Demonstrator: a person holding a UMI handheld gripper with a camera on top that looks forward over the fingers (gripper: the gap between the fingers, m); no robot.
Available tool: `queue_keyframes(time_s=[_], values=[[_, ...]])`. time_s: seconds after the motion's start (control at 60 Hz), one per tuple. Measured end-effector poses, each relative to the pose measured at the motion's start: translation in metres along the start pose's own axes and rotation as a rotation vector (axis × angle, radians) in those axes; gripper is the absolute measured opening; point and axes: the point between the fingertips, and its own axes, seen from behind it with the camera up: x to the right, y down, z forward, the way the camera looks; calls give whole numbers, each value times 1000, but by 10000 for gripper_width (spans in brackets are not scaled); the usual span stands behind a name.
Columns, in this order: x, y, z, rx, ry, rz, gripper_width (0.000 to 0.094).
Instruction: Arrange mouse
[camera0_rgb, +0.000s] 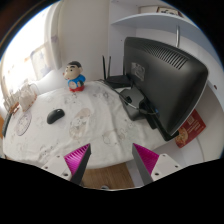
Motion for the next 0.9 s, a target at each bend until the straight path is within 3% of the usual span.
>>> queue_keyframes(time_s=[0.45,0.6,0.9], values=[[-182,1,31,32,-151,-140,867],[-254,-3,42,93,-207,-166,858],[-332,-8,104,141,-216,-152,853]])
